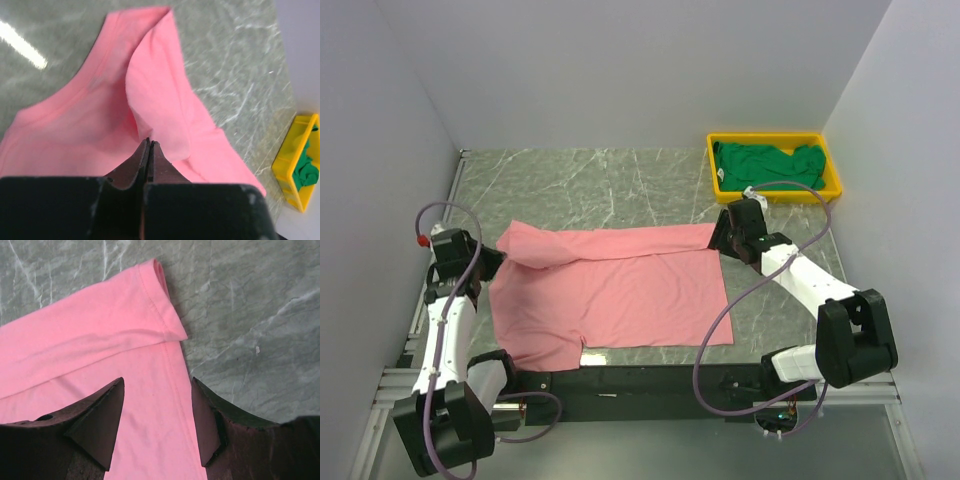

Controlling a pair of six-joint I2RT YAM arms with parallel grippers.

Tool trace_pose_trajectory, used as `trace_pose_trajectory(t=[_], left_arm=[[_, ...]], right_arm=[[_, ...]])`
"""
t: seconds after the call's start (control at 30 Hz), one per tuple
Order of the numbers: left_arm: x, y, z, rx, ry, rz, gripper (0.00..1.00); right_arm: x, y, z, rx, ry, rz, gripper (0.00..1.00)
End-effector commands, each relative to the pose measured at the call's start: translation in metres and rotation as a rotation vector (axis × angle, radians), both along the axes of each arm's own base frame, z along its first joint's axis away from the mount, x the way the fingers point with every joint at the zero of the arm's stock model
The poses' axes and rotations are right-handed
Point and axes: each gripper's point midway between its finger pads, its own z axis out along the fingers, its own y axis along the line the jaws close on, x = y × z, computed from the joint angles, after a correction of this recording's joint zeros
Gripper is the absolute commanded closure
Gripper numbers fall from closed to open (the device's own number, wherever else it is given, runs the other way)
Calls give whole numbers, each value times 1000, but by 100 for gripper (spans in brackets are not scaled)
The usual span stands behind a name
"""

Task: Fold and stack the t-shirts
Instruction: Fold the tshirt

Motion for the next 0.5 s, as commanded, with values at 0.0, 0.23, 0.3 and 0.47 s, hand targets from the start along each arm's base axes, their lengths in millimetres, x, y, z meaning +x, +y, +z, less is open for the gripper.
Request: trace_pose_trajectory(t=[0.0,0.23,0.3,0.47], left_arm=[[-17,-10,-23,-60,49,-1,97],[-44,-29,-71,-180,122,12,96],[-48,-32,-75,-192,135,14,95],[-49,-30,-67,-177,141,11,89]], right_arm=[[4,10,9,35,-51,32,37],[4,12,4,40,-43,40,37],[5,12,4,43,-49,43,37],[12,14,5,37,-51,55,37]])
